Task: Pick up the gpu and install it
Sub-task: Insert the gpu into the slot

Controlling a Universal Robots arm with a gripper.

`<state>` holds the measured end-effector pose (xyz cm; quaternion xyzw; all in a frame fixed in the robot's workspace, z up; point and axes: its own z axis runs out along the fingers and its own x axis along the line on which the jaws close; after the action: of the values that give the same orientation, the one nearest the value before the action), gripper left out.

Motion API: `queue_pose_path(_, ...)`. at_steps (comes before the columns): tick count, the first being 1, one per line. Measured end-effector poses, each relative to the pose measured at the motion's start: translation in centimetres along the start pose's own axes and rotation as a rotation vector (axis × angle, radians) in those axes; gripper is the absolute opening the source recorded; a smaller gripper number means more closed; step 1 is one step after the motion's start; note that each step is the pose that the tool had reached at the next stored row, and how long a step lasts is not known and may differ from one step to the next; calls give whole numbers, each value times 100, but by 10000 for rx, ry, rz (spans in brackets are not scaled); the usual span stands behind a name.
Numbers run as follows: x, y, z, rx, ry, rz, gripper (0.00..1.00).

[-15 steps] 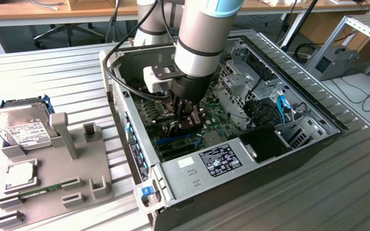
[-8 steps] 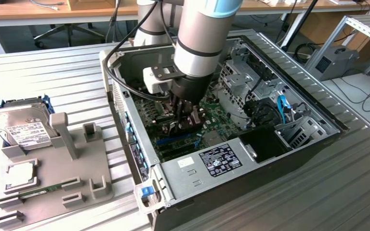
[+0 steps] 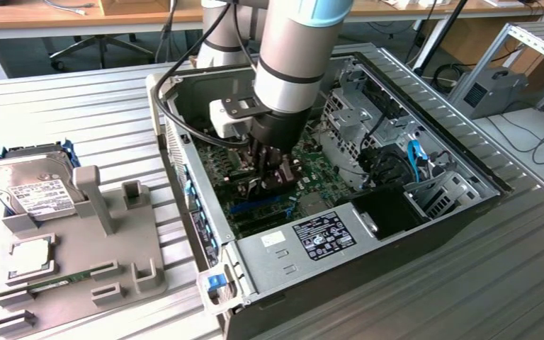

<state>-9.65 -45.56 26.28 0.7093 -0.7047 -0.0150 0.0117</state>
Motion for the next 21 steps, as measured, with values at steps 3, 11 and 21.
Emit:
queue_pose_path(3, 0, -1, 22, -1, 1, -1, 26)
queue_pose_path(11, 0, -2, 73, -3, 6, 0, 26)
queue_pose_path(21, 0, -3, 76, 1, 0, 0, 39)
